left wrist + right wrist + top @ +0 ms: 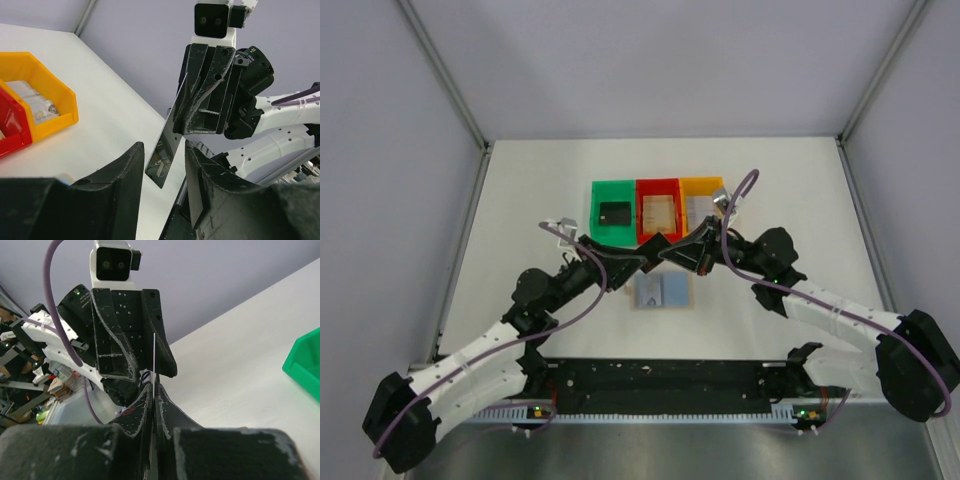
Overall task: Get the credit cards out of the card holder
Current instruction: Place the credit card in the storage box.
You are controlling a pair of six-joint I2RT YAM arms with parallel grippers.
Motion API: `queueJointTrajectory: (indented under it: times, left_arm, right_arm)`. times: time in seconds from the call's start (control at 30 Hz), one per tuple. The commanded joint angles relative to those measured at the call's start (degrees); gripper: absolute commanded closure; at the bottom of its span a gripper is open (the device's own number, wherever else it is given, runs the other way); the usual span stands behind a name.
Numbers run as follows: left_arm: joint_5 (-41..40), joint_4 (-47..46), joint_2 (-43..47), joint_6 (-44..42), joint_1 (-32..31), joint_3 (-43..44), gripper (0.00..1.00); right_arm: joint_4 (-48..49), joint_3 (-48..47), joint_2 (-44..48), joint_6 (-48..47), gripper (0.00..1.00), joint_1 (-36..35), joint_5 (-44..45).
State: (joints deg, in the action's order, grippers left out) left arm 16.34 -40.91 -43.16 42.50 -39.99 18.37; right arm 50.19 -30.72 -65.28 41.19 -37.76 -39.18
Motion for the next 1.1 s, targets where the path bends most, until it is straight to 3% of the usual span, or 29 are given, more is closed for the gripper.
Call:
queueJointTrajectory:
  times: [0.0, 0.23, 0.53, 0.8, 1.07]
  left_arm:
    - [5.2, -5.8, -1.8, 2.3, 1.3, 2.5, 0.59]
    - [13.3, -0.1, -1.8, 2.1, 6.7, 6.8, 0.59]
    - [27.0, 28.3, -4.4, -10.8, 10.3, 21.0, 0.55]
    - [24.7, 44.4, -7.9, -19.4, 10.5, 28.3, 0.55]
    - [30.4, 54.3, -12.6, -27.2, 10.5, 33.9, 0.61]
  right_arm:
    - [3.6, 0.5, 1.3, -0.1, 1.0, -0.7, -1.2]
    - [1.5, 0.0, 1.0, -1.4, 1.0, -0.7, -2.9]
    - [-0.6, -1.1, 0.8, -3.0, 1.0, -0.7, -5.2]
    - [-0.4, -1.3, 0.7, -3.0, 1.0, -0.8, -6.0]
    - [-0.7, -1.5, 0.1, -3.3, 1.0, -0.9, -6.5]
